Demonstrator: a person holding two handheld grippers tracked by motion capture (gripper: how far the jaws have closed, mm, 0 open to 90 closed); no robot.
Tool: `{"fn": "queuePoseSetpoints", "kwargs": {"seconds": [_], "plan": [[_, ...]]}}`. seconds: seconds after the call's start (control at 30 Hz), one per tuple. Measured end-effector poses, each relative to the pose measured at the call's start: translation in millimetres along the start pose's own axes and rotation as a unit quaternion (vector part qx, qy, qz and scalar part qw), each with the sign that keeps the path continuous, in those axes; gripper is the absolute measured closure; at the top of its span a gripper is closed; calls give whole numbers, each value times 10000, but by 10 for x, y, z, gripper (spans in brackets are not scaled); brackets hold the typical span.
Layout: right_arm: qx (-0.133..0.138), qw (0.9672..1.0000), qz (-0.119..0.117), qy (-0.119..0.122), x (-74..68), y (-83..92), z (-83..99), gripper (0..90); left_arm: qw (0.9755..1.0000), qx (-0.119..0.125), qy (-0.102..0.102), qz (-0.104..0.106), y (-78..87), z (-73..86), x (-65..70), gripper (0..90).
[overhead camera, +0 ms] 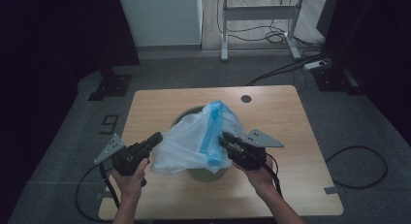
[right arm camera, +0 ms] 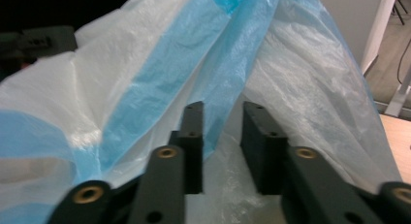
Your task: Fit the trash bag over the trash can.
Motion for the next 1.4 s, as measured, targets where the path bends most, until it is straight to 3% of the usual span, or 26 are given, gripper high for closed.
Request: {"fn": "queuePoseSetpoints", "kwargs": {"seconds": [0.13, 0.5, 0.67, 0.9, 1.07, 1.4], "plan": [[53, 10000, 52, -30, -7, -1, -34, 582, 10000, 1, 15, 19, -11, 10, 7, 898], [-169, 9995, -55, -269, -9, -81, -23, 554, 10000, 30, 36, 60, -18, 11, 15, 898], [-187, 9995, -111, -213, -36, -109, -31, 632, 10000, 18, 63, 74, -24, 23, 15, 898], [-77, 9999, -114, 16, -60, -89, -74, 889, 10000, 20, 44, 61, -52, 11, 24, 898], [-20, 10000, 66, 61, 17, -36, -106, 891, 9999, -13, -60, -93, -156, -50, -8, 898], [186, 9979, 616, 51, 383, 206, -211, 891, 9995, 158, -98, -260, -307, -259, -75, 899]]}}
Point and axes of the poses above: each handheld gripper's, and its own axes: y roughly backward along the jaws, z roughly out of its underside, x roughly to its right, the point moved 6 cm from there along -y, roughly forward along the jaws, and after that the axes turned 1 degree about x, right-handed, at the moved point
